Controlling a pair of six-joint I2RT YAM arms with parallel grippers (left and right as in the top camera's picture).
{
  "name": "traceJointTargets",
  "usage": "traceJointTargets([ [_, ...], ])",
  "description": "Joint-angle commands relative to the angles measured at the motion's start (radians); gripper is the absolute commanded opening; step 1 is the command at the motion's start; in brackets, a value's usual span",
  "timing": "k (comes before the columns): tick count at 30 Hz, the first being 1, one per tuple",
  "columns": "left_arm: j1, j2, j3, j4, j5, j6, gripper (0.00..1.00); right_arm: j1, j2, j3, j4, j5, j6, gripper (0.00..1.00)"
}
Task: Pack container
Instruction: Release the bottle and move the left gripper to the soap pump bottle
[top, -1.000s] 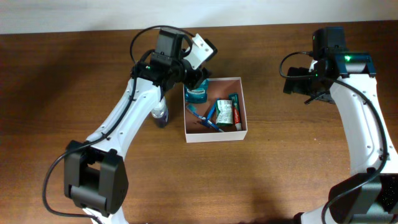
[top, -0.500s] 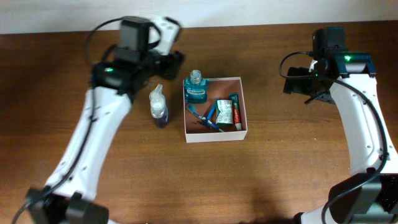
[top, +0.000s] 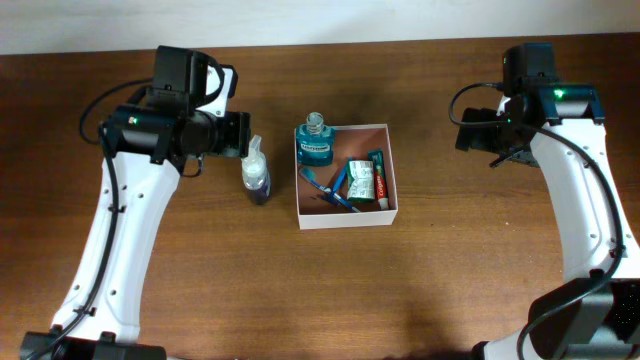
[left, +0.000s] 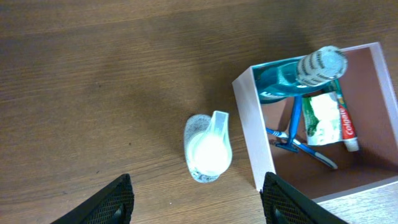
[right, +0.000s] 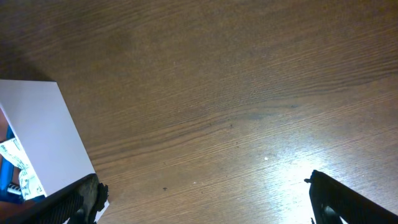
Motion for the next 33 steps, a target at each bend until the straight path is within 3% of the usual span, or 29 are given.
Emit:
traceJointTargets([
  [1, -0.002, 0.001, -0.035, 0.002, -0.027, -0.012, 0.66, -0.004, -0.010, 0.008, 0.000, 0.012, 0.000, 0.98],
  [8, -0.011, 0.026, -0.150, 0.075, -0.025, -0.013, 0.65, -0.004, -0.010, 0.008, 0.000, 0.012, 0.000, 0.98],
  [16, -0.050, 0.067, -0.158, 0.154, 0.040, -0.012, 0.64, -0.004, -0.010, 0.008, 0.000, 0.012, 0.001, 0.98],
  [33, -0.064, 0.161, -0.158, 0.156, -0.001, -0.012, 0.58, -0.004, -0.010, 0.008, 0.000, 0.012, 0.001, 0.98],
])
